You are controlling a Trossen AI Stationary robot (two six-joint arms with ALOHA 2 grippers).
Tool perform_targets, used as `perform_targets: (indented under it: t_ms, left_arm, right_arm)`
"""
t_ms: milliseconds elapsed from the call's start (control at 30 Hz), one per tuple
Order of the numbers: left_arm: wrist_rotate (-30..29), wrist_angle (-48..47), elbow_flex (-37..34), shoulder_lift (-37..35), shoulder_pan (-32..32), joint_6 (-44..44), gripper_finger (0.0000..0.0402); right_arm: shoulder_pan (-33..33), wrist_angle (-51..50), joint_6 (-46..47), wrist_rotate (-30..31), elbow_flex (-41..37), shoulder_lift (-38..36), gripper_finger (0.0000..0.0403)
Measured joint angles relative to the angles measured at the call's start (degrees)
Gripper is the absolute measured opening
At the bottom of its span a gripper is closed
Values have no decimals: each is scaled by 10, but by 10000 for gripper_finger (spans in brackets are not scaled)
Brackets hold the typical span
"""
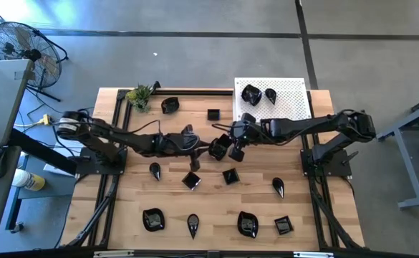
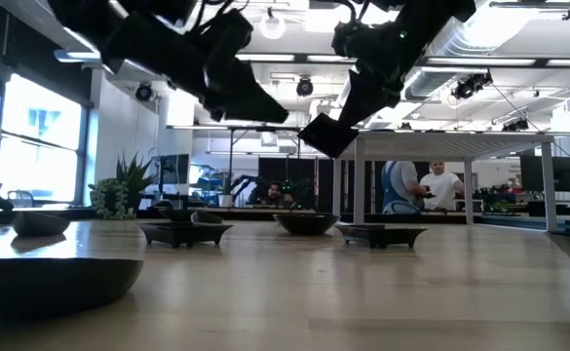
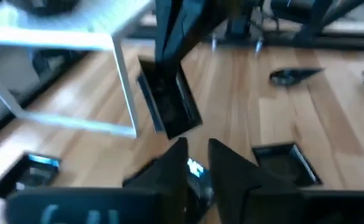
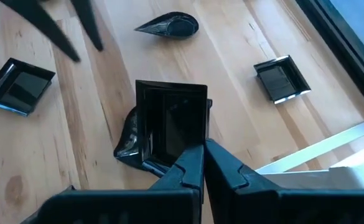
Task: Pick & Place Mini shaped plates
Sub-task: Put the black square plate on the shelf
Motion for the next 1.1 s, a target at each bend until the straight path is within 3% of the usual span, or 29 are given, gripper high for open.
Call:
perform_targets:
  t_ms: [133,433,667,1100]
  left_arm:
    - [18,65,-41,-31,19,10,5]
    - [80,205,-148,-76,82,9,2]
    - [105,313,-200,-76,102,11,1]
    - [100,314,-207,-76,102,23,1]
  right_arm:
    - [0,0,15,-12,-9,-13,0]
    - [-16,-51,21,-29,-12,-113,0]
    - [-79,-159,41,-41,-12,-228,0]
    - [-266,-356,53,-34,-12,-432,0]
